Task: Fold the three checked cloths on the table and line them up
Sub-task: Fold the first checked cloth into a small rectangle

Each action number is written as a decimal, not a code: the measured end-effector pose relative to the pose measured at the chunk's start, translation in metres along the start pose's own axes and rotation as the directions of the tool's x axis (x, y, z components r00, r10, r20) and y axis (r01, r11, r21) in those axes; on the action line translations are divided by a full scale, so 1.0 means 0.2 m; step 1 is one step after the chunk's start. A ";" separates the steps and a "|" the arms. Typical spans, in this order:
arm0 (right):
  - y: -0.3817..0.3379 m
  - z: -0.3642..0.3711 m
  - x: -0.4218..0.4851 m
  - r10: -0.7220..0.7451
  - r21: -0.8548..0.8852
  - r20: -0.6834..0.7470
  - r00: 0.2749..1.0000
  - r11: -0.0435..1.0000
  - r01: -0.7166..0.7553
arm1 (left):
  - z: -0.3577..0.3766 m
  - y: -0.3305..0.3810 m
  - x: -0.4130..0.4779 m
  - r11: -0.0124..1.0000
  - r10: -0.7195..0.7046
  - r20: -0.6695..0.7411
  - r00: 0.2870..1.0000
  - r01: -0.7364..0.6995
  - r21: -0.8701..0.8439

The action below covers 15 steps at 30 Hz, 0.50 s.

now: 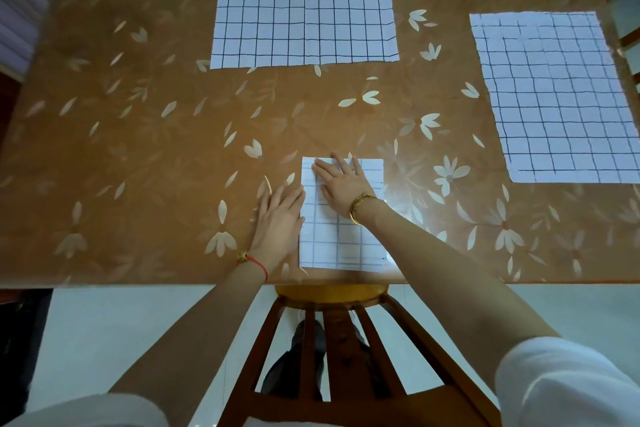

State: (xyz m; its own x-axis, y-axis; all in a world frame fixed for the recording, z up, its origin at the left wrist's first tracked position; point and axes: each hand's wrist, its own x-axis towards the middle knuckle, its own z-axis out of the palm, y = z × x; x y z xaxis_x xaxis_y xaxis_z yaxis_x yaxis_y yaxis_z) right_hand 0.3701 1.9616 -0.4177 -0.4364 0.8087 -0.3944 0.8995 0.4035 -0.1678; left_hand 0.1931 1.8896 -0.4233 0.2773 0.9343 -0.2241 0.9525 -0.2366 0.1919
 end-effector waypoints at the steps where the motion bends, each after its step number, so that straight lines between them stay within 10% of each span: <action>1: -0.01 0.00 0.00 0.010 -0.005 0.008 1.000 1.000 -0.010 | 0.01 0.00 -0.04 1.000 0.002 0.002 1.000 -0.002 -0.007; 15: -0.06 -0.05 -0.01 0.084 -0.118 0.132 0.988 0.991 -0.068 | 0.08 0.08 -0.51 0.978 0.028 -0.080 0.996 -0.044 -0.206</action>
State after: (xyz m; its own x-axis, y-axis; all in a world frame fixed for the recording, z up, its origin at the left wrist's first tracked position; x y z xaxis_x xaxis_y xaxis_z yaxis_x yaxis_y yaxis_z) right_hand 0.3591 1.9596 -0.4062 -0.3524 0.7763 -0.5226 0.9182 0.3948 -0.0327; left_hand 0.1817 1.7857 -0.4127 0.2926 0.9458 -0.1411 0.8929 -0.2173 0.3944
